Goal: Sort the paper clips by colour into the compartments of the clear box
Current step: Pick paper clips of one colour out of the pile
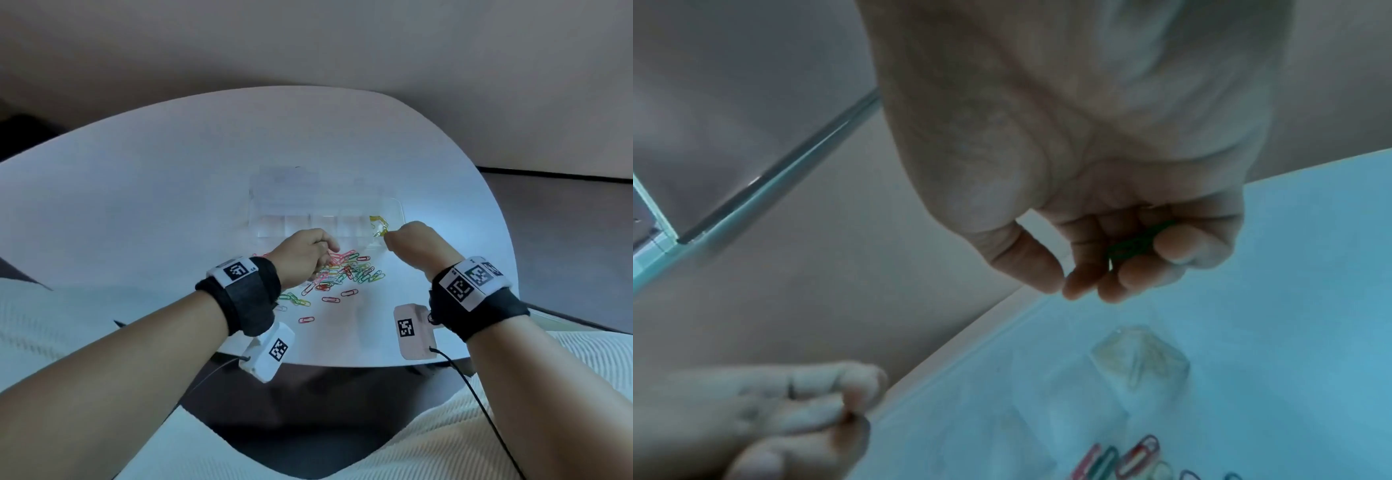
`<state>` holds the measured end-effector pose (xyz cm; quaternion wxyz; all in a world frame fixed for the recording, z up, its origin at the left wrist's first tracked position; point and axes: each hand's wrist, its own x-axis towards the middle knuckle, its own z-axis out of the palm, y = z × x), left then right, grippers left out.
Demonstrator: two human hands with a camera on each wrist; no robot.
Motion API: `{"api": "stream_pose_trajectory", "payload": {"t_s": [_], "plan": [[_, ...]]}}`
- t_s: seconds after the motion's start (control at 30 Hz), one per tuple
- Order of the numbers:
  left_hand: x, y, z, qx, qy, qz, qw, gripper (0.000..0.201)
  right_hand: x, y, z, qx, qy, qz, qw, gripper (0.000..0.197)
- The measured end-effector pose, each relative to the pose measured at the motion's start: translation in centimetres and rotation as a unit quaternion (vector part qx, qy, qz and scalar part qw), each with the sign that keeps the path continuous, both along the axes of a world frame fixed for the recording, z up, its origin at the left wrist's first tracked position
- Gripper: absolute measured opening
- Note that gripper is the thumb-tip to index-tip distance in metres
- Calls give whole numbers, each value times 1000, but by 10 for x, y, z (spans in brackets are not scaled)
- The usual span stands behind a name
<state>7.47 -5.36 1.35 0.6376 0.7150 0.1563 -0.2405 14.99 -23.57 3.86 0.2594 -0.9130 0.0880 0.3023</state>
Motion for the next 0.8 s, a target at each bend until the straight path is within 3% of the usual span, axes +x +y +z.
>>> {"api": "stream_pose_trajectory", "payload": {"t_s": [0.1, 0.17, 0.27, 0.33, 0.4, 0.43, 0.53, 0.6, 0.67, 0.8], "plan": [[12, -2, -2, 39, 19, 19, 999, 28, 8, 1, -3, 52, -13, -58, 997, 5], [21, -3, 1, 61, 27, 49, 997, 21, 9, 6, -7, 169, 18, -138, 976, 16], [33, -6, 7, -22, 53, 152, 987, 10, 10, 15, -6, 369, 49, -245, 895, 18], [41, -10, 9, -49, 62, 185, 980, 12, 13, 18, -4, 450, 56, -286, 844, 21], [48, -14, 11, -77, 67, 206, 973, 13, 12, 21, -4, 488, 78, -297, 817, 15], [52, -17, 12, -91, 71, 215, 970, 14, 11, 24, -4, 493, 97, -294, 813, 10], [64, -24, 12, -119, 78, 243, 960, 15, 9, 25, -6, 493, 133, -286, 811, 20], [68, -27, 11, -140, 77, 264, 951, 18, 11, 22, -8, 500, 116, -292, 807, 5], [72, -32, 11, -162, 73, 269, 947, 29, 13, 18, -6, 490, 82, -306, 812, 17], [76, -41, 10, -200, 55, 251, 946, 44, 18, 15, -3, 498, 45, -328, 801, 14]]}}
